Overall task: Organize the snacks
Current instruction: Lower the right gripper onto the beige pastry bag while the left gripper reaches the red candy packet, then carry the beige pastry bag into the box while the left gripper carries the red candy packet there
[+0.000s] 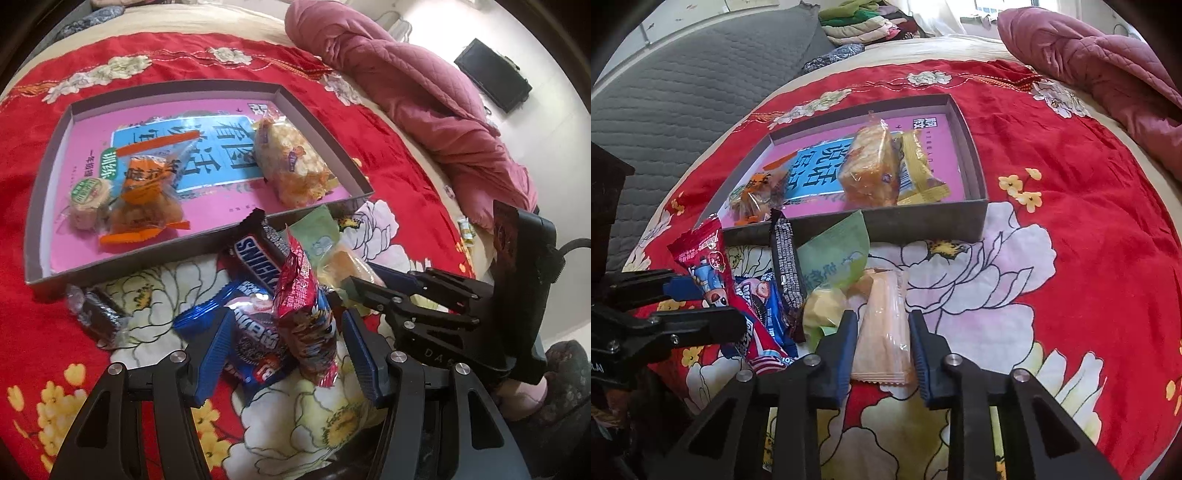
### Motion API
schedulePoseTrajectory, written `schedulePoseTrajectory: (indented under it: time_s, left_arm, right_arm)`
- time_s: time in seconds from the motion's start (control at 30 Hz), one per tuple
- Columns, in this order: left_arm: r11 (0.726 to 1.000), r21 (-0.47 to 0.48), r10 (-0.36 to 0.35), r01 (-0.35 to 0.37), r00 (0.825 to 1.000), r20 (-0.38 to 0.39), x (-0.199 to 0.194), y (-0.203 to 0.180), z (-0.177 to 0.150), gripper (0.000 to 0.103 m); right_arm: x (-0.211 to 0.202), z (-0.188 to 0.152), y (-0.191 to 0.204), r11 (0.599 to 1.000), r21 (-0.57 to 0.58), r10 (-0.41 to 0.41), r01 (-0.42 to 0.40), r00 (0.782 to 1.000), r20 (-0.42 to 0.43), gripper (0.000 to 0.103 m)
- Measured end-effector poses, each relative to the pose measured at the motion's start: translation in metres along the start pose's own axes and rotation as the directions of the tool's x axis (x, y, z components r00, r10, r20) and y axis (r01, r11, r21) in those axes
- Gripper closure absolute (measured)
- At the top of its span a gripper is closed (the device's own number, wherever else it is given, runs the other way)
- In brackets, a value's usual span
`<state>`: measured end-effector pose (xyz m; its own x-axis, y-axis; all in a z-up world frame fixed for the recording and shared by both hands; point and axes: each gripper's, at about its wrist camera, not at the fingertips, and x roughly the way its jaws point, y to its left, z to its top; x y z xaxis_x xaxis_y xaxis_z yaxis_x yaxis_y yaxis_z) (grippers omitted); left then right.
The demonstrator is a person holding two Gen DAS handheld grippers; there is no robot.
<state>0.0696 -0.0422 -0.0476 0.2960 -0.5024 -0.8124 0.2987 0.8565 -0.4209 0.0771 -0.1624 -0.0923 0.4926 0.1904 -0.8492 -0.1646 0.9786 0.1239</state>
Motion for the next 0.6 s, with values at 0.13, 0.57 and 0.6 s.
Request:
schedulePoseTrajectory:
  time_s: [0.13,0.57,0.6]
  left_arm:
    - [1.0,0.018,0.021,-0.022,1.0,0.009,0.005,-0.004,0.003,0.05]
    - [0.999,0.047,-0.004,0.003,1.0,0.014,0.001,-0.006,0.006,0.074]
    - [0.999,0.048,-0.008,0.007,1.0,0.021,-0.002,-0.006,0.006,0.075]
  right_arm:
    - [-0.002,0.0,-0.002,1.0,0.012,0.0,0.0,1.0,0.011,0.078]
    - [-0.022,0.002,-0.006,0.999,0.035,-0.035,0.033,0.998,0.06,0.079]
    - [-0.024,0.003,-0.007,0.999,0.04,-0.039,0.036,0.997,0.065,0.079]
